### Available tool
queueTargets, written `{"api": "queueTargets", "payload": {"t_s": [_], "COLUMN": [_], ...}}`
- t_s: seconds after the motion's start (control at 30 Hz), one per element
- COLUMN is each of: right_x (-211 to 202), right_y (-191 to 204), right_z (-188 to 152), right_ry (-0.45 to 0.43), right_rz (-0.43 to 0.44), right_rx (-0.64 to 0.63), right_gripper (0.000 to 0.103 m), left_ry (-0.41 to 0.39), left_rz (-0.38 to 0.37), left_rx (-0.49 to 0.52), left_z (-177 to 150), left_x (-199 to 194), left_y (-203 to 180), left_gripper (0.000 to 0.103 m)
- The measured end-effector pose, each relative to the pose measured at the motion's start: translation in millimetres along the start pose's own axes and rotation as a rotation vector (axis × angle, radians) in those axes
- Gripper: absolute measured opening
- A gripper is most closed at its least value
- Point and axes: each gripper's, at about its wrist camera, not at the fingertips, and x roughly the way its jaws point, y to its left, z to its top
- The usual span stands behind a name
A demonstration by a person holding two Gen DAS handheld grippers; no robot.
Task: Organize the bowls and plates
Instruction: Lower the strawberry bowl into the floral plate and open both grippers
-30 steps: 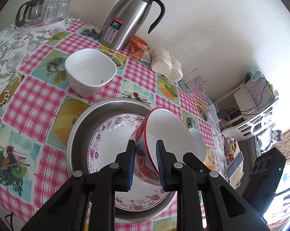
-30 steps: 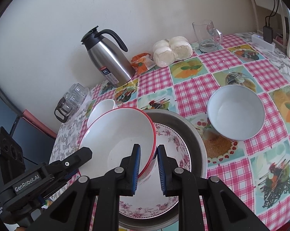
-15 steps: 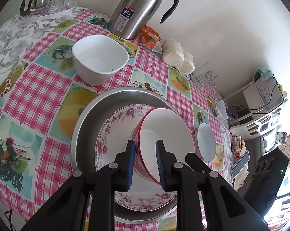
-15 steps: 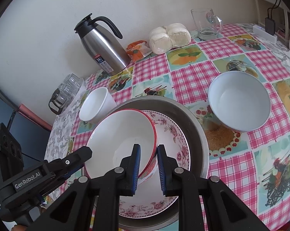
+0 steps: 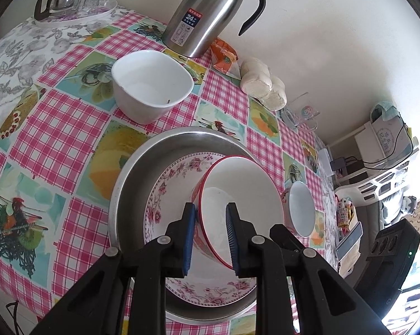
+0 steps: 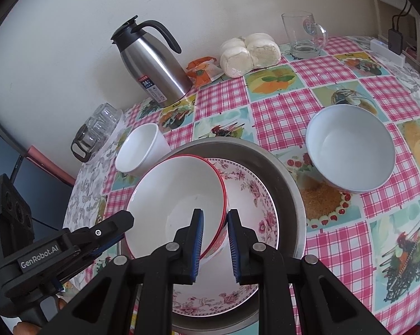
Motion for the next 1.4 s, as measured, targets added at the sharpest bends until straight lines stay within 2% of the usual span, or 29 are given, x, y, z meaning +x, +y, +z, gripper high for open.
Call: {"api": "queueTargets", "payload": {"t_s": [0.23,0.43,0.63,0.93,0.97,1.03,1.17,1.23,1.4], "right_x": [0,1,3,-10,-11,-14,-15,-14,-10], "right_y": [5,1,-1,-5,-4,-2,0,2,0], "right_z": [-1,-1,-1,4,5,6,7,7,6], "right_ry": [0.013,0.024,0.036,-0.010,-0.019,-0.040,-0.053,-0.051,-0.051], "right_rz": [-0.011,0.007,0.008,0.013,0.009,-0.003,-0.032,-0.045,-0.083], "right_rx": [-0.017,-0.002,0.006,0.030,0.026,0.013,-0.004,-0.020,-0.035], "right_gripper": [0.020,0.020,0.021,0.021,0.021,0.022,0.055,0.058,0.076], "left_ry": [0.008,0.020,0.025,-0.027,-0.032,-0.039,-0.051,-0.051,-0.059], "left_rz": [0.024,-0.027,-0.016,0.000,0.014,0.045,0.112,0.148,0.223], "left_rx": [0.016,-0.044,-0.075,-0.081,-0.076,-0.061,-0.023,-0.014,-0.029], "left_z": [-2,0,1,7,8,8,8,8,9], "left_x": [-1,1,2,-12,-13,-13,-14,-13,-13], "left_y": [-3,8,14,19,18,17,12,12,19], "left_gripper": [0.022,0.022,0.022,0.024,0.026,0.042,0.049,0.057,0.070]}}
